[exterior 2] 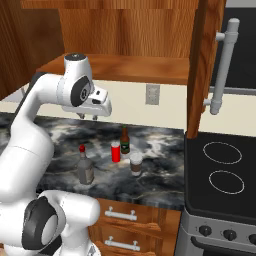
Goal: Sort all alcoholic drinks to one cabinet, and non-alcoholic drinks to the other.
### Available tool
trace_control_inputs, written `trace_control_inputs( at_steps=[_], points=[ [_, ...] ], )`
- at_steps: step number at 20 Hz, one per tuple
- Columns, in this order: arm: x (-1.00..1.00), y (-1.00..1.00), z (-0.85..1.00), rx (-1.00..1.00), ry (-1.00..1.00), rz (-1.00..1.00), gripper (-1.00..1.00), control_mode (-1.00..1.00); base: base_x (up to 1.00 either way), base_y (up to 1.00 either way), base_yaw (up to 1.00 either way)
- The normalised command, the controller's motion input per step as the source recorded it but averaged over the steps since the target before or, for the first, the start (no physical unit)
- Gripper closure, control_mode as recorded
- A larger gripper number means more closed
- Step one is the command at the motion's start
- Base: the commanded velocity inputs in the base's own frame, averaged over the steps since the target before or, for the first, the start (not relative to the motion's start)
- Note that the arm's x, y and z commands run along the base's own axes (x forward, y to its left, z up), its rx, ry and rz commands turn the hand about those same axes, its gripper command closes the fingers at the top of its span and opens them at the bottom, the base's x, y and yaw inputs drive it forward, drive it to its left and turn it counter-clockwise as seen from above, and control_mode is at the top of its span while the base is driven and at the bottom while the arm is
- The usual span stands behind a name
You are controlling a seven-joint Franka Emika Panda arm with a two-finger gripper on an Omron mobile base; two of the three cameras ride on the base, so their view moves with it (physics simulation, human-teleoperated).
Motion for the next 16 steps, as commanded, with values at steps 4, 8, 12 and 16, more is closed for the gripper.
trace_control_inputs(
  at_steps=[4, 8, 12, 16],
  points=[
    [-0.11, 0.01, -0.06, 0.00, 0.00, 0.00, -1.00, -1.00, 0.00, 0.00, 0.00],
    [-0.21, 0.11, -0.15, -0.03, 0.00, 0.01, -1.00, -1.00, 0.00, 0.00, 0.00],
    [-0.27, 0.13, -0.21, -0.04, -0.01, 0.02, -1.00, -1.00, 0.00, 0.00, 0.00],
    [-0.20, 0.17, -0.20, -0.04, -0.04, 0.02, -1.00, -1.00, 0.00, 0.00, 0.00]
  ],
)
